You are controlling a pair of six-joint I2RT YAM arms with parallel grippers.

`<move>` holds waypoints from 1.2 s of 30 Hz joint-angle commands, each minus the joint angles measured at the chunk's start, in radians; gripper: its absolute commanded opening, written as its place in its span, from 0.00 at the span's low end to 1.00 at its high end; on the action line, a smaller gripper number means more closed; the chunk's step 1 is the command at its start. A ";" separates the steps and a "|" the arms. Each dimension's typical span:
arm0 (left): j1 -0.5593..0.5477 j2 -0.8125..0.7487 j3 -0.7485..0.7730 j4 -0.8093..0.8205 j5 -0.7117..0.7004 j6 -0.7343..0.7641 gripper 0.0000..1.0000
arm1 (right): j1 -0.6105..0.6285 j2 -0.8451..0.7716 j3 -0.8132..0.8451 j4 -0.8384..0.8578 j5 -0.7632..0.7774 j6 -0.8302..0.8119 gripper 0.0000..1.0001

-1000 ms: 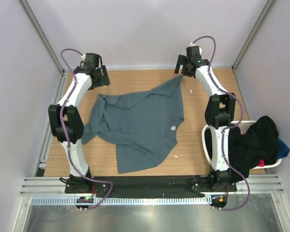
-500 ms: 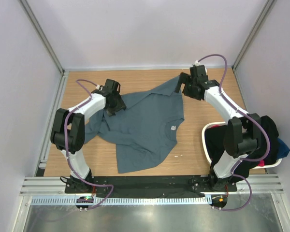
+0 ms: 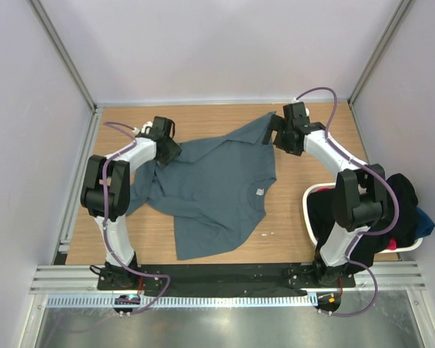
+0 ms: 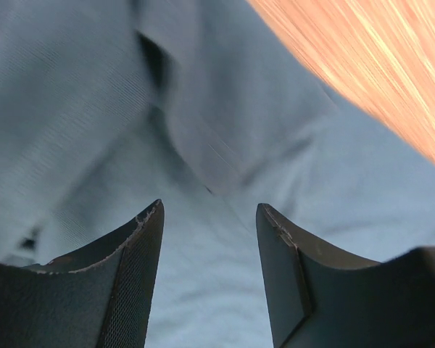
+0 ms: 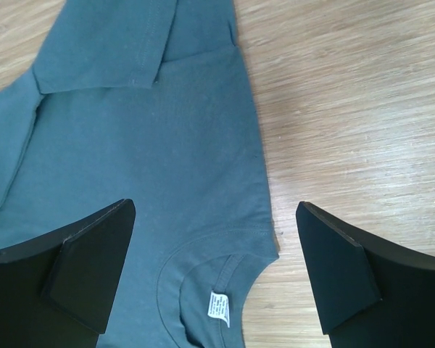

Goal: Fold and stack the t-shirts
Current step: Flatten the tshirt out

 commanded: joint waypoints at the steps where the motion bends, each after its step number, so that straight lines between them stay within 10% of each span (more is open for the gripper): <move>1: 0.035 0.008 0.036 0.046 -0.056 -0.027 0.55 | 0.000 0.016 0.043 0.016 0.009 0.012 1.00; 36: 0.061 0.144 0.163 0.094 -0.017 0.004 0.00 | 0.001 0.115 0.069 0.035 -0.087 0.052 1.00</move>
